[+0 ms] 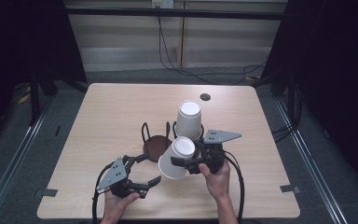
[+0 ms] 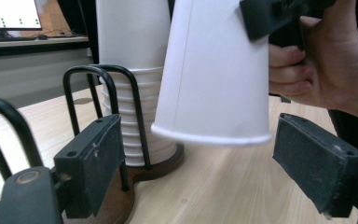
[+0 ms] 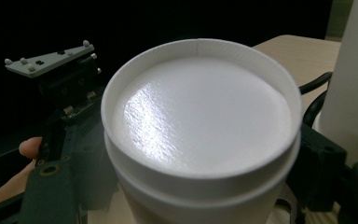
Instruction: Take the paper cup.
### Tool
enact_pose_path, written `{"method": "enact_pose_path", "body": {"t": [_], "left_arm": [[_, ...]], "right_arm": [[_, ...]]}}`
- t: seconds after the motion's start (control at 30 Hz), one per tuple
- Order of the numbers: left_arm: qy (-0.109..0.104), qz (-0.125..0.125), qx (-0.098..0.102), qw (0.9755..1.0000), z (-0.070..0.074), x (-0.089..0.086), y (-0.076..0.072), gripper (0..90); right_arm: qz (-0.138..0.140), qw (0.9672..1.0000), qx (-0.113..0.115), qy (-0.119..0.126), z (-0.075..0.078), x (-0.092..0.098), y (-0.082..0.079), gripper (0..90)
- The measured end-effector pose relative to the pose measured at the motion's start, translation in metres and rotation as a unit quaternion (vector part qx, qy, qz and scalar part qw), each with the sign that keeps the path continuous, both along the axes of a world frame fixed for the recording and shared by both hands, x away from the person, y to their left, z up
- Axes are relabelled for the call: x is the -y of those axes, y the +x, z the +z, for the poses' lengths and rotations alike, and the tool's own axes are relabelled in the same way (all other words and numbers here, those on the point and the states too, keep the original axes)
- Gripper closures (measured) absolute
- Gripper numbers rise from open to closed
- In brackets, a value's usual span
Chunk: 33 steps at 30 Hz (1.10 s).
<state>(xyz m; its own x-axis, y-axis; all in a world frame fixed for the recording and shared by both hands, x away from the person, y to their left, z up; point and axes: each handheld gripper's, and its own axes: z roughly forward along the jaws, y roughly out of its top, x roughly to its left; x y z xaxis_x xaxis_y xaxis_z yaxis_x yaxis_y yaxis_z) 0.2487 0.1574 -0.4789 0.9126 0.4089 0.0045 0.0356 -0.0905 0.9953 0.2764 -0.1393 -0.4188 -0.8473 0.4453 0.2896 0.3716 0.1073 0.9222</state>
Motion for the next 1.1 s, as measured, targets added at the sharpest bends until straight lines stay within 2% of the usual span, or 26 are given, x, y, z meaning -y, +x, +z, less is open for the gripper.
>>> {"method": "enact_pose_path", "body": {"t": [0.1,0.23,0.3,0.37,0.43,0.63,0.73,0.9,0.97,1.1], "left_arm": [[-0.001,-0.006,0.003,1.0000,0.001,0.003,0.001,15.9],[0.007,-0.014,-0.007,0.9999,0.000,0.008,0.004,16.2],[0.014,-0.014,-0.008,0.9998,-0.001,0.009,0.004,15.8],[0.010,-0.025,-0.012,0.9996,-0.002,0.010,0.006,15.6],[0.024,-0.025,-0.012,0.9993,-0.002,0.011,0.007,14.9],[0.037,-0.045,-0.020,0.9981,-0.006,0.017,0.011,11.4],[0.043,-0.043,-0.026,0.9978,-0.008,0.019,0.012,8.1],[0.051,-0.049,-0.035,0.9969,-0.011,0.024,0.015,7.9],[0.042,-0.054,-0.042,0.9968,-0.012,0.025,0.016,8.6],[0.037,-0.056,-0.043,0.9968,-0.014,0.031,0.018,9.2]], "right_arm": [[0.003,1.0000,-0.007,0.000,-0.007,-0.003,0.000,22.7],[0.011,0.9999,-0.010,0.000,-0.012,-0.009,0.000,22.7],[0.017,0.9998,-0.012,-0.002,-0.013,-0.013,0.000,22.7],[0.019,0.9998,-0.011,-0.003,-0.013,-0.016,-0.001,22.7],[0.024,0.9997,-0.009,-0.004,-0.013,-0.018,-0.001,22.7],[0.029,0.9995,-0.011,-0.002,-0.015,-0.026,-0.002,22.8],[0.032,0.9994,-0.011,0.002,-0.015,-0.029,-0.002,22.7],[0.037,0.9992,-0.012,0.002,-0.017,-0.033,-0.002,22.7],[0.038,0.9992,-0.013,0.003,-0.017,-0.033,-0.002,22.7],[0.041,0.9990,-0.013,0.007,-0.017,-0.034,-0.001,22.7]]}}
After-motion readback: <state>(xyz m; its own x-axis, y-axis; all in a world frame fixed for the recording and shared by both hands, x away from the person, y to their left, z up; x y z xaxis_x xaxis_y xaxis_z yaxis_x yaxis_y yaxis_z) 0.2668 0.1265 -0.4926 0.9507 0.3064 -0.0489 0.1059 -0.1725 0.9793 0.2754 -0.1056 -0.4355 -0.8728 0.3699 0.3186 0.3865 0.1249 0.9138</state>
